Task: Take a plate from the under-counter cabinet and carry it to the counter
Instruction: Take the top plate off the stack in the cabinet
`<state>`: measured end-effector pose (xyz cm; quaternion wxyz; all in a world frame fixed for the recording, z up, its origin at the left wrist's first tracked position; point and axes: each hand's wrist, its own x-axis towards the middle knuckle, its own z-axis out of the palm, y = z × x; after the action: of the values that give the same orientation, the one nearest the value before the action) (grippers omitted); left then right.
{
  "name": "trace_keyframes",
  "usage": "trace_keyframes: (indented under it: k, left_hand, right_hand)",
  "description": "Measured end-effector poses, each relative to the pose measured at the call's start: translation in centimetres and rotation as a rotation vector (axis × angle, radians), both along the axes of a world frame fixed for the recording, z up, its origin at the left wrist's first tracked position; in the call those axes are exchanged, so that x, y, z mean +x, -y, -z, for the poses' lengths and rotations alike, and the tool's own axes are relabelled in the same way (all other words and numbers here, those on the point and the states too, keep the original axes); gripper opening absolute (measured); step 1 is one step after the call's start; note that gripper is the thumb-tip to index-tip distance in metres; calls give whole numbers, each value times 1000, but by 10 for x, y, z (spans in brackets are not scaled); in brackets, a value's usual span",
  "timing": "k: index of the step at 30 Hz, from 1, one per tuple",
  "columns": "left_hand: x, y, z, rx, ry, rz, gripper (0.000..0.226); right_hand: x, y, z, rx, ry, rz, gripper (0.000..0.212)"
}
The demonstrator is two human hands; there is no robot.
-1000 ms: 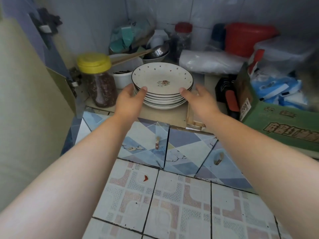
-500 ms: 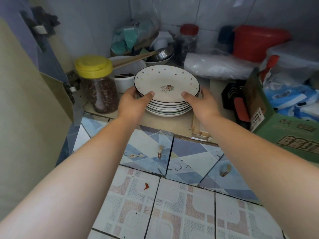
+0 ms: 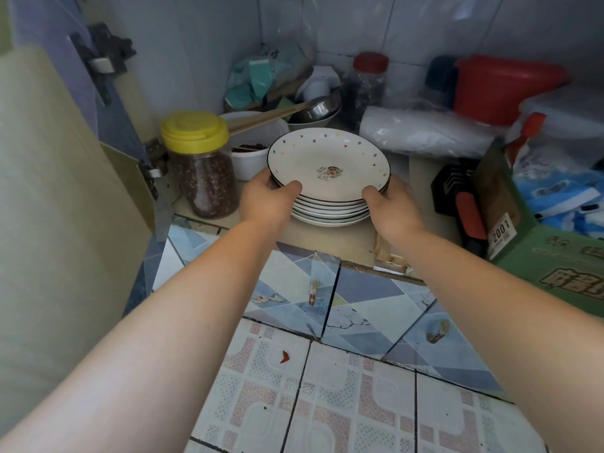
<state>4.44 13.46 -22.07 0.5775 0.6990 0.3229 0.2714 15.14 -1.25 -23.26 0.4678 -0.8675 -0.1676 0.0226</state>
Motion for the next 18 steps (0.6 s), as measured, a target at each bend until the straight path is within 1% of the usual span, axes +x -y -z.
trace_keyframes:
  k: [7, 13, 18]
  left_hand:
    - [-3, -1, 2, -2, 43, 19, 45]
    - [-5, 5, 4, -16, 92, -20, 49]
    - [-6, 10, 1, -54, 175, -44, 55]
  right_hand:
    - [-1, 1, 2, -44, 66, -19, 52]
    - [1, 1, 1, -48, 45, -49, 54]
    - [1, 0, 4, -129, 45, -46, 54]
